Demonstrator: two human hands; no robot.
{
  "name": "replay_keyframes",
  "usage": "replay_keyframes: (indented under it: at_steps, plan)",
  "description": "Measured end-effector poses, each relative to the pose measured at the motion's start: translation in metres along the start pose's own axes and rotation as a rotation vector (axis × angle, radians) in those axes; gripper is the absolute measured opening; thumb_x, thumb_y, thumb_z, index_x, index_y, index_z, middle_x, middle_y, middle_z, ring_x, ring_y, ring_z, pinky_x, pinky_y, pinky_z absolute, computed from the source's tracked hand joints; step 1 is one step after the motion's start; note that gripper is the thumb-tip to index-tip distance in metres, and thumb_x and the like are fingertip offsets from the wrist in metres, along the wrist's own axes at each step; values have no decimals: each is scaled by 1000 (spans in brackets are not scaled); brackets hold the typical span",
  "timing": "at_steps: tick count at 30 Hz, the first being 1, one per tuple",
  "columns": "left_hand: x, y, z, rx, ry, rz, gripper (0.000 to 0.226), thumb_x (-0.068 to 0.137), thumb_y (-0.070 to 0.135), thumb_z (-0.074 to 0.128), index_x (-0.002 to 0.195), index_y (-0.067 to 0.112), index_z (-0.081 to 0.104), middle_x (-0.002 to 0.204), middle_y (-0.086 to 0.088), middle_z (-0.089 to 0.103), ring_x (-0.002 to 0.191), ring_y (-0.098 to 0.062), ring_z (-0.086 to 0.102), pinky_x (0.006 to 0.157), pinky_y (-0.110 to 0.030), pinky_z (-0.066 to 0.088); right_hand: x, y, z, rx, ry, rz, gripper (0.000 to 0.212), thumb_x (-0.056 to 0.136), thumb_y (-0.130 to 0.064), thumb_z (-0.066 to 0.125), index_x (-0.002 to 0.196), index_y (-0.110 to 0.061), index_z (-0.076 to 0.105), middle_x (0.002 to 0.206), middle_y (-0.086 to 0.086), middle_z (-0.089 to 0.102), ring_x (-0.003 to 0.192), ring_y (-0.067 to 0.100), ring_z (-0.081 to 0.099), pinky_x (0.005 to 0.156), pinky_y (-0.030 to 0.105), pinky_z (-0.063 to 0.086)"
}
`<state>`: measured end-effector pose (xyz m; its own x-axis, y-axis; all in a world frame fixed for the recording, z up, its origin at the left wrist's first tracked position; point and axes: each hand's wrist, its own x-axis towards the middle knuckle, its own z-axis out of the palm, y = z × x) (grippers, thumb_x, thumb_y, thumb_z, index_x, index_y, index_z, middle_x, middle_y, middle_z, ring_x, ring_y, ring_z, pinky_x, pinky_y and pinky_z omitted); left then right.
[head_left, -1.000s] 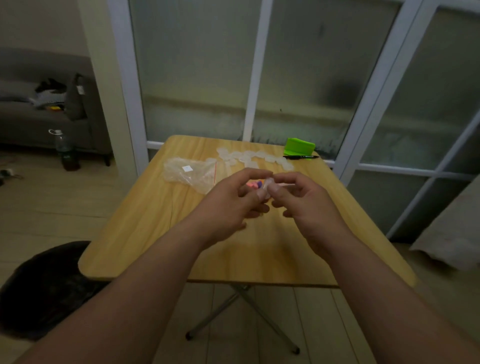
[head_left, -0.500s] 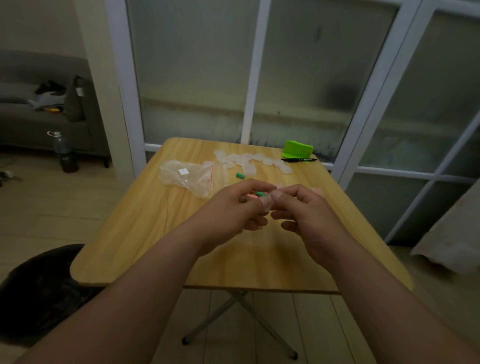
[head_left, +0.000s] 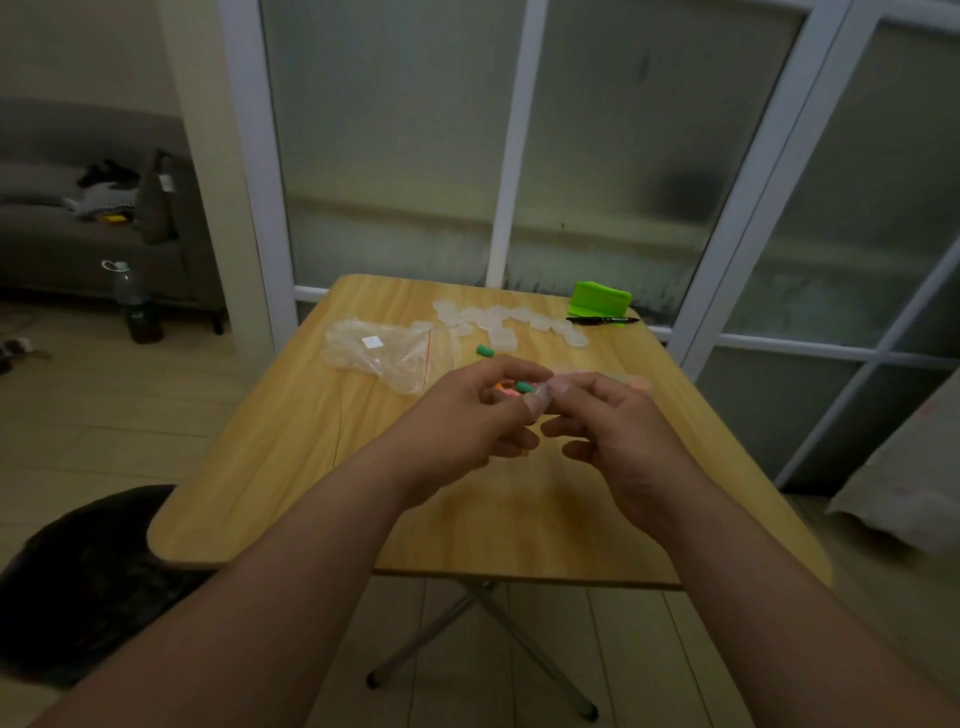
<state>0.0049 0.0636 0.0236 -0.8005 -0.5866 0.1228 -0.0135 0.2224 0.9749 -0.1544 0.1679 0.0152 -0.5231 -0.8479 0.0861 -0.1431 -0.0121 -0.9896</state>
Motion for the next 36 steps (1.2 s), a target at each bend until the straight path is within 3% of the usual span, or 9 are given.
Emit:
replay_keyframes:
  at_steps: [2, 5, 8, 10, 14, 18, 23, 27, 36]
  plan:
    - [1, -1, 1, -63, 19, -30, 30, 102, 27, 68, 131, 31, 62, 107, -5, 77, 96, -17, 77, 82, -32, 63, -1, -1, 2, -14, -1, -47, 18, 99, -29, 71, 115, -25, 77, 101, -12, 78, 94, 12, 72, 84, 36, 56]
    - [3, 2, 2, -341, 8, -138, 31, 103, 7, 60, 134, 12, 58, 117, -19, 75, 105, -26, 77, 94, -39, 62, -2, -2, 5, -125, 54, -205, 19, 98, -27, 74, 117, -28, 74, 104, -13, 78, 97, 6, 72, 78, 22, 58]
    - [3, 2, 0, -459, -22, -159, 29, 104, 13, 62, 131, 4, 61, 122, -22, 73, 111, -32, 74, 101, -45, 59, -4, -2, 10, -367, 81, -378, 20, 99, -33, 74, 119, -31, 70, 108, -14, 73, 100, 6, 69, 81, 23, 58]
    - [2, 1, -2, -464, 3, -154, 29, 103, 14, 63, 130, 3, 61, 122, -23, 73, 112, -34, 74, 101, -47, 59, -6, -1, 12, -380, 35, -404, 22, 98, -31, 75, 120, -30, 69, 110, -15, 72, 102, 5, 68, 81, 23, 58]
    - [0, 4, -3, -399, 38, -133, 23, 104, 14, 62, 124, 5, 65, 118, -22, 74, 108, -31, 75, 95, -39, 61, -2, 0, 10, -228, 51, -299, 27, 99, -18, 72, 124, -28, 68, 117, -12, 74, 110, 3, 69, 93, 30, 59]
    - [-2, 4, 1, -189, 45, -86, 20, 104, 25, 63, 118, 11, 65, 106, -11, 78, 98, -20, 78, 91, -38, 63, 3, -1, 9, -90, 63, -89, 16, 103, -31, 67, 115, -24, 74, 110, -4, 79, 108, 14, 74, 90, 38, 60]
    - [-1, 3, 4, -66, 74, -1, 27, 103, 26, 65, 123, 9, 60, 102, -13, 79, 90, -21, 79, 81, -33, 65, 5, 0, 8, 62, -4, 39, 22, 102, -28, 67, 115, -11, 74, 106, 8, 81, 105, 23, 77, 105, 53, 55]
    - [0, 2, 1, -4, 44, 45, 26, 104, 30, 63, 129, 25, 66, 105, -7, 78, 92, -18, 78, 87, -39, 64, 6, 0, 7, 98, -21, 71, 29, 102, -30, 67, 118, -8, 73, 110, 11, 80, 107, 28, 77, 106, 55, 55]
    - [4, -5, 1, 18, 128, 51, 21, 99, 37, 69, 119, 34, 75, 98, -7, 79, 88, -27, 79, 86, -64, 60, 10, -1, 16, 173, -25, 66, 24, 102, -18, 66, 109, 5, 72, 107, 22, 79, 105, 39, 76, 97, 48, 62]
